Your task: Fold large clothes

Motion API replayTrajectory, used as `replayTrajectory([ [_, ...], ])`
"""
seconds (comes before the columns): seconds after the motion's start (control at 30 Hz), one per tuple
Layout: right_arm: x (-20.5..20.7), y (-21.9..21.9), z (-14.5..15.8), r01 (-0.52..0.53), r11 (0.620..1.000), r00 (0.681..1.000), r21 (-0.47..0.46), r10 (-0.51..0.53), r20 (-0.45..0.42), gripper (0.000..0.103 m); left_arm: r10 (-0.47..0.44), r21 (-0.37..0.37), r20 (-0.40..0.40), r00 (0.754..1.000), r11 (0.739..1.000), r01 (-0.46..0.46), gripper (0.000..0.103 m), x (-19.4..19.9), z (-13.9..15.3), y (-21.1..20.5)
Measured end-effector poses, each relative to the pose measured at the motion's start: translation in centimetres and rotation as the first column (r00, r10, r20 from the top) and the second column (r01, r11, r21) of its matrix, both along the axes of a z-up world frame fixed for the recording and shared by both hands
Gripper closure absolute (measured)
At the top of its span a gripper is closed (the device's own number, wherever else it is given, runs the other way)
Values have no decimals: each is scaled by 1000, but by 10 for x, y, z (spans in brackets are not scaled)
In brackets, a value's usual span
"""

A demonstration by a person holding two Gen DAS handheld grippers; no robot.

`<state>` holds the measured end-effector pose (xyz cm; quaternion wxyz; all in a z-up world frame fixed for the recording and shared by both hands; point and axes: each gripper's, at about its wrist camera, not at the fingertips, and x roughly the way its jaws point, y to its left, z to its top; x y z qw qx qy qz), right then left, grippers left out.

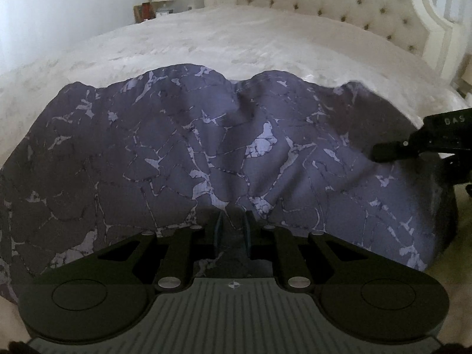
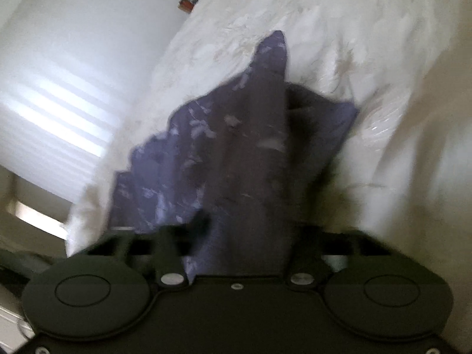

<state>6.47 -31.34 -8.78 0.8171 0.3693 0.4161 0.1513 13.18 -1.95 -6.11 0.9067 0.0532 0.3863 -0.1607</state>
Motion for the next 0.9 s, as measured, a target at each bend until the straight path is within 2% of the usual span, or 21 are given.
replayTrajectory([
  [0.17,-7,4,28,6,1000,999,-24,-6,39,64,-20,-49,-30,999,999,19,86,2,6,10],
  [0.3,-7,11,61,-2,1000,997,-9,3,76,72,-39,-87,-43,998,996,35,78,-8,17,12],
  [0.4,-4,23,87,-28,1000,995,6,27,100,73,-55,-48,-46,997,997,52,77,-12,11,12],
  [0.57,15,76,118,-131,991,984,14,128,121,72,-57,-139,-107,993,989,41,77,-3,6,27],
  [0.7,40,128,130,-225,974,967,15,221,127,72,-37,-196,-147,988,981,7,75,-5,9,49],
  [0.9,82,216,120,-355,935,931,-9,355,89,71,12,-220,-146,989,974,-44,74,-25,21,93],
])
